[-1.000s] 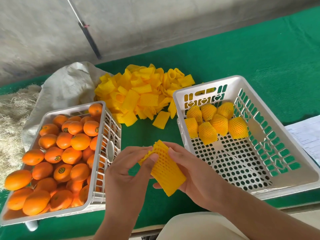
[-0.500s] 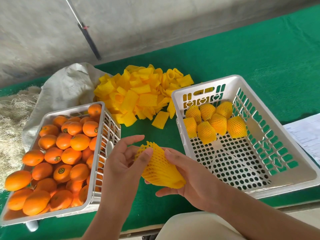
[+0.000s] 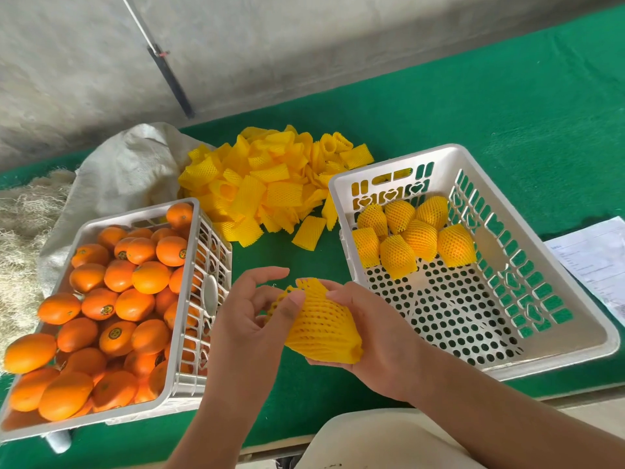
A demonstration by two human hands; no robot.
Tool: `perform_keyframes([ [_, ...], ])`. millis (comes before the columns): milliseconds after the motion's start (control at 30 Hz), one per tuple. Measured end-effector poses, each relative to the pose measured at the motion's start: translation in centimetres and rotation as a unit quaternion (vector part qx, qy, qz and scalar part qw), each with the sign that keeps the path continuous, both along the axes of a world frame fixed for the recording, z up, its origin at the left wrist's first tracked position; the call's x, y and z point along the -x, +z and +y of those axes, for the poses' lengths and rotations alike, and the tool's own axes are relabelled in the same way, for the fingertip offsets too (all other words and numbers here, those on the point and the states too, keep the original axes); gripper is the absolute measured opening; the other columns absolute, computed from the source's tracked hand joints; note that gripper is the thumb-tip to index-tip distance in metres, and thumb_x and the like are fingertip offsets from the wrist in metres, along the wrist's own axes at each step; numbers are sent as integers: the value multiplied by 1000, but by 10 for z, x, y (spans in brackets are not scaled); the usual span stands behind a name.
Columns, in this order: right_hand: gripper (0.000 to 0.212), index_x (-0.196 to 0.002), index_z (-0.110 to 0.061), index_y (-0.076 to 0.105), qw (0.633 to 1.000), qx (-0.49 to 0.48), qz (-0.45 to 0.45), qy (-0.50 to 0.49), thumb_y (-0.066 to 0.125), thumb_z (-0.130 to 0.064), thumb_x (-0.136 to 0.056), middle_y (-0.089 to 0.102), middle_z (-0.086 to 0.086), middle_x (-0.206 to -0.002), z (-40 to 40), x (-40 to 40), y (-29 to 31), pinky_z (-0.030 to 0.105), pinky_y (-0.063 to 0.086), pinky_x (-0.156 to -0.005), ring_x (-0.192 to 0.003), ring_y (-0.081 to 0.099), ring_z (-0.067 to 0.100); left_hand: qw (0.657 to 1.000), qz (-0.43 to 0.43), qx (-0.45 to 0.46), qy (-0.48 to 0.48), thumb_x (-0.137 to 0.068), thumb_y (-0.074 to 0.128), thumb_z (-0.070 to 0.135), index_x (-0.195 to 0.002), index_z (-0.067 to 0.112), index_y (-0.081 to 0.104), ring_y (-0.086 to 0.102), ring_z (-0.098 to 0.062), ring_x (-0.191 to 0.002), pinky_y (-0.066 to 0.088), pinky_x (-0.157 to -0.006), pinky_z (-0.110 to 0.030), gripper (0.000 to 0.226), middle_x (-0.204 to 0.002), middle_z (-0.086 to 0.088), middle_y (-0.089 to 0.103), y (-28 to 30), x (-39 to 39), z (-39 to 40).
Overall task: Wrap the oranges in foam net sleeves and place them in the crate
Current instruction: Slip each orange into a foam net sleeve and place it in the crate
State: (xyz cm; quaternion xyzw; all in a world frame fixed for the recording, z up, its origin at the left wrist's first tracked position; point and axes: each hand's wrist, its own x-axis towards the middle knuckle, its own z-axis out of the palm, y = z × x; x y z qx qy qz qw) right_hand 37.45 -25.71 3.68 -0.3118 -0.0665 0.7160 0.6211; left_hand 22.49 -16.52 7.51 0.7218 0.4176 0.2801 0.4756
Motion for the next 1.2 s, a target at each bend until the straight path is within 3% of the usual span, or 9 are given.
perform_keyframes([
  [133,39,-142,-21,61,998,36,-27,-41,53,-31,-104,70,15,-134,4,0,-6,46,60,-97,-118,71,31,997,79,12,18,-77,64,78,-128,50,52,60,5,-113,54,-85,-29,59,-116,29,63,-8,-5,-6],
  [233,34,-137,-25,64,995,46,-46,-76,51,-28,-106,74,9,-129,4,-4,-9,38,62,-90,-118,73,28,978,72,198,-1,-63,69,87,-137,35,52,69,-5,-112,64,-85,-43,92,-123,17,69,-8,-10,-17],
  [300,33,-133,-26,68,994,44,-52,-89,52,-26,-104,75,9,-127,3,-5,-10,39,62,-91,-117,73,28,948,29,318,-8,-71,84,74,-130,27,62,77,-17,-106,66,-78,-46,79,-118,4,78,-10,-13,-21],
  [400,32,-128,-28,72,990,63,-63,-108,53,-23,-103,75,10,-125,0,-7,-13,44,62,-93,-116,73,30,931,-7,364,-24,-74,82,52,-126,17,69,78,-27,-105,66,-76,-46,64,-115,-7,80,-11,-15,-22],
  [533,32,-131,-25,71,987,65,-92,-115,55,-19,-104,75,11,-124,-3,-11,-13,41,62,-87,-115,73,29,934,-36,356,-22,-78,77,41,-123,16,72,78,-31,-106,66,-78,-46,52,-115,-9,79,-14,-17,-24],
  [667,38,-142,-26,60,988,43,-129,-78,59,-35,-106,72,5,-132,-8,-11,-9,46,58,-102,-124,69,26,948,-47,315,1,-75,77,40,-116,20,75,78,-29,-103,66,-77,-41,47,-112,-8,80,-16,-19,-23],
  [833,43,-142,-26,59,984,24,-178,-22,67,-39,-102,71,1,-135,-16,-12,-11,54,53,-109,-125,68,24,976,-16,211,-42,-75,83,48,-103,48,75,79,-16,-98,64,-74,-27,29,-112,8,80,-12,-22,-24],
  [1000,39,-135,-23,65,986,39,-146,-72,73,-31,-98,75,7,-127,-21,-24,-18,44,62,-93,-116,73,27,969,-7,239,-59,-72,89,52,-135,39,61,76,-16,-111,65,-81,-34,70,-127,15,74,-13,-12,-15],
  [1200,48,-136,-25,60,937,184,-179,-235,77,-38,-93,63,7,-135,-17,-79,-50,41,66,-77,-119,66,31,990,71,123,7,-84,76,45,-119,39,73,75,-9,-108,65,-88,-46,36,-118,17,77,-19,30,10],
])
